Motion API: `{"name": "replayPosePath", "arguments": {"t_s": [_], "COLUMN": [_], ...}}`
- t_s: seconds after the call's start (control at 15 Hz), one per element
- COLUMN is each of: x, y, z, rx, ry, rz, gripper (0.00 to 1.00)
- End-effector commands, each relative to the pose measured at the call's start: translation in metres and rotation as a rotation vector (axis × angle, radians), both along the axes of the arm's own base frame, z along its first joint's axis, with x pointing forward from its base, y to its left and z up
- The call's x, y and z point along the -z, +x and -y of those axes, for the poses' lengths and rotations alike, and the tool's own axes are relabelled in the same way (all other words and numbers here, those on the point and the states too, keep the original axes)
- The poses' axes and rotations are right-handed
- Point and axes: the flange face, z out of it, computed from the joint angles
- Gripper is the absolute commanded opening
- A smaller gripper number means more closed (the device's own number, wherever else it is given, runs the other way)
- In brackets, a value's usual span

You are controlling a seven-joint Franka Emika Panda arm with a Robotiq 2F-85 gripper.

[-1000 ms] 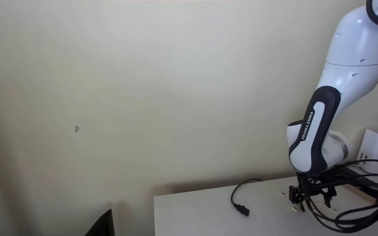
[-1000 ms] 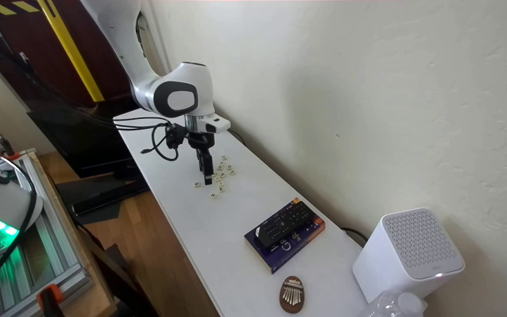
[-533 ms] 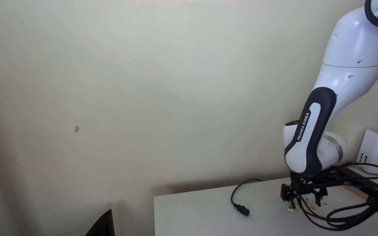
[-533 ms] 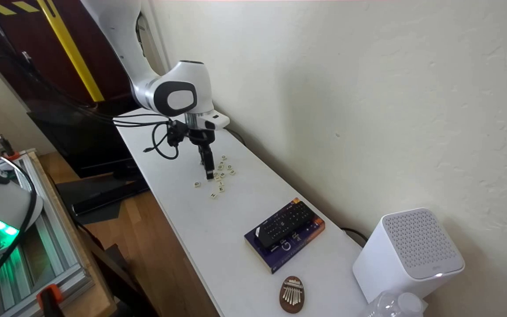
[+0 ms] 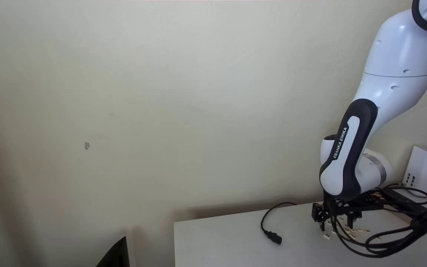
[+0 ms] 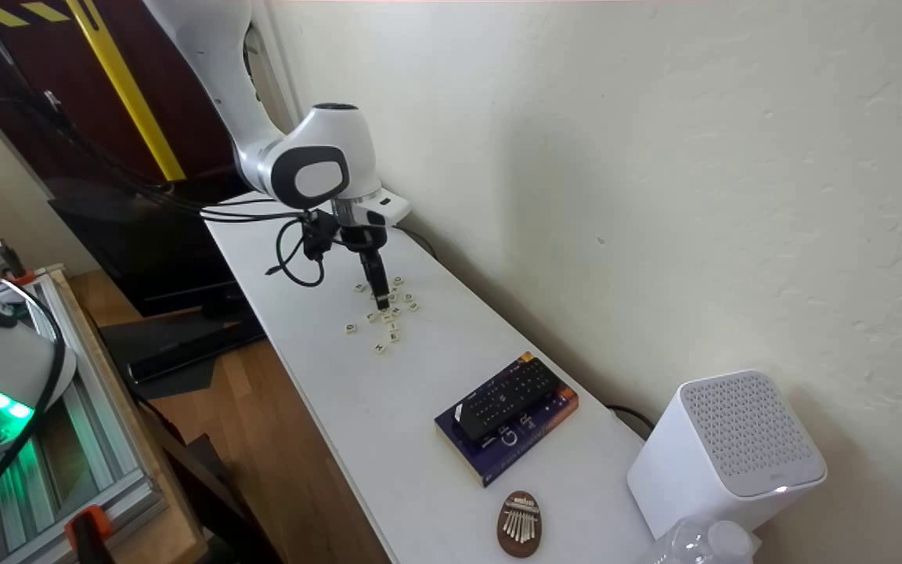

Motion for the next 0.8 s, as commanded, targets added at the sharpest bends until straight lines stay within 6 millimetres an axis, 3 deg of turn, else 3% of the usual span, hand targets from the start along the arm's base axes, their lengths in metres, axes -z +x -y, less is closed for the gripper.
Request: {"name": "replayPosePath", "arguments": {"t_s": [0.0, 0.4, 0.47, 0.53, 0.73], "x": [-0.017, -0.034, -0.035, -0.034, -0.032], "y": [-0.011, -0.031, -0.034, -0.037, -0.043], "z": [0.004, 0.021, 0.024, 0.027, 0.034], "rx": [-0.098, -0.194, -0.203, -0.212, -0.239], "ry": [0.064, 0.147, 0.154, 0.154, 0.148], "rz": [0.042, 0.045, 0.033, 0.031, 0.028], "gripper": [1.00, 1.00, 0.93, 0.74, 0.51]}}
